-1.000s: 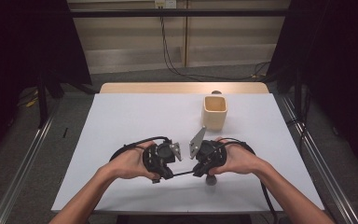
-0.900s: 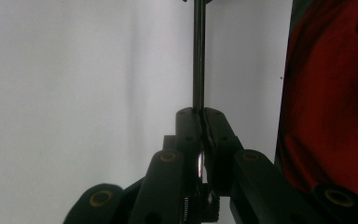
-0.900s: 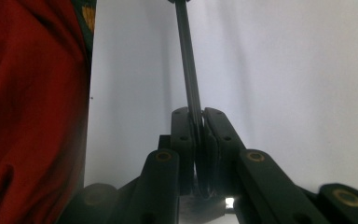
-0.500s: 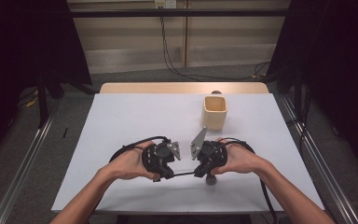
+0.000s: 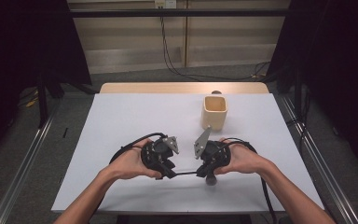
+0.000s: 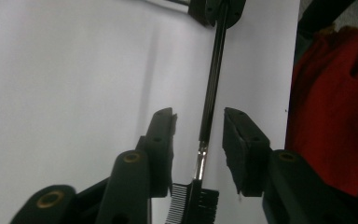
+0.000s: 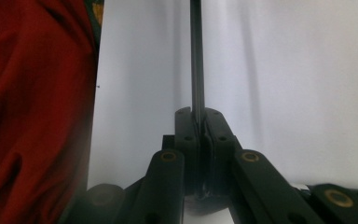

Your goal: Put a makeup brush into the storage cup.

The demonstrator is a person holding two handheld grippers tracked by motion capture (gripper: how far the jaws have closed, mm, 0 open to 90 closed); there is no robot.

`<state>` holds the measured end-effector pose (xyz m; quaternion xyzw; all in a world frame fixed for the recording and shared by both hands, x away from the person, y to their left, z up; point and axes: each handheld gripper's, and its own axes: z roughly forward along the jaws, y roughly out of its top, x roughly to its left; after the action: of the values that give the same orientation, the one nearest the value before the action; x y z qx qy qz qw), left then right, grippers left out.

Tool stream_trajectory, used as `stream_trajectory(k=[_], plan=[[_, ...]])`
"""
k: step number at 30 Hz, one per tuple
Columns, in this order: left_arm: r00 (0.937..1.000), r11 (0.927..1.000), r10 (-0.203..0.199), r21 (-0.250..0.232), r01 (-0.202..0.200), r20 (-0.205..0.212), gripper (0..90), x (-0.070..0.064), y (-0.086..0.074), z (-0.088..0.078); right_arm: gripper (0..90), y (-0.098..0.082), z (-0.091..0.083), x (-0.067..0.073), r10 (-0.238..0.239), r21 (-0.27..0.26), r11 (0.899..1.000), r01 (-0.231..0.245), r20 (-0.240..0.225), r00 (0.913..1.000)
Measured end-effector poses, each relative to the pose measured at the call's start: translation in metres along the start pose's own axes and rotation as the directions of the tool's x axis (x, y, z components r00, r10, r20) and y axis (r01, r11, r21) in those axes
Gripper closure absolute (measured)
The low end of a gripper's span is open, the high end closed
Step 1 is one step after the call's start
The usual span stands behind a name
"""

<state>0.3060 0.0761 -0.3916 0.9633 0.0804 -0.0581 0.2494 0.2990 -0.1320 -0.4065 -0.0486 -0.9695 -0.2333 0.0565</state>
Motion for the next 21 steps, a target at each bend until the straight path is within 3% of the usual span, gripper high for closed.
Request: stream_trajectory(k=[6, 9, 15, 18, 21], plan=[[0.9964, 0.9965, -0.058, -0.064, 0.054, -0.062, 38.7, 0.001, -0.007, -0.006, 86.1, -0.004, -0.003, 0.0, 0.016, 0.004, 1.0, -0.016, 0.0, 0.9999], [0.9941, 0.9946, -0.067, -0.084, 0.06, -0.086, 30.6, 0.003, -0.012, -0.007, 86.1, -0.006, -0.005, 0.0, 0.023, -0.005, 1.0, -0.023, -0.003, 0.9997], [0.9844, 0.9842, -0.121, -0.145, 0.102, -0.128, 15.2, 0.006, -0.026, -0.009, 86.0, -0.014, -0.007, 0.0, 0.044, -0.01, 0.999, -0.044, 0.02, 0.9988], [0.9782, 0.9751, -0.165, -0.17, 0.142, -0.127, 10.8, 0.008, -0.033, -0.011, 86.0, -0.018, -0.01, -0.001, 0.058, -0.014, 0.998, -0.058, 0.029, 0.9979], [0.9743, 0.9714, -0.179, -0.182, 0.153, -0.137, 8.1, 0.008, -0.041, -0.014, 86.0, -0.022, -0.013, -0.001, 0.069, -0.024, 0.997, -0.068, 0.037, 0.9969]])
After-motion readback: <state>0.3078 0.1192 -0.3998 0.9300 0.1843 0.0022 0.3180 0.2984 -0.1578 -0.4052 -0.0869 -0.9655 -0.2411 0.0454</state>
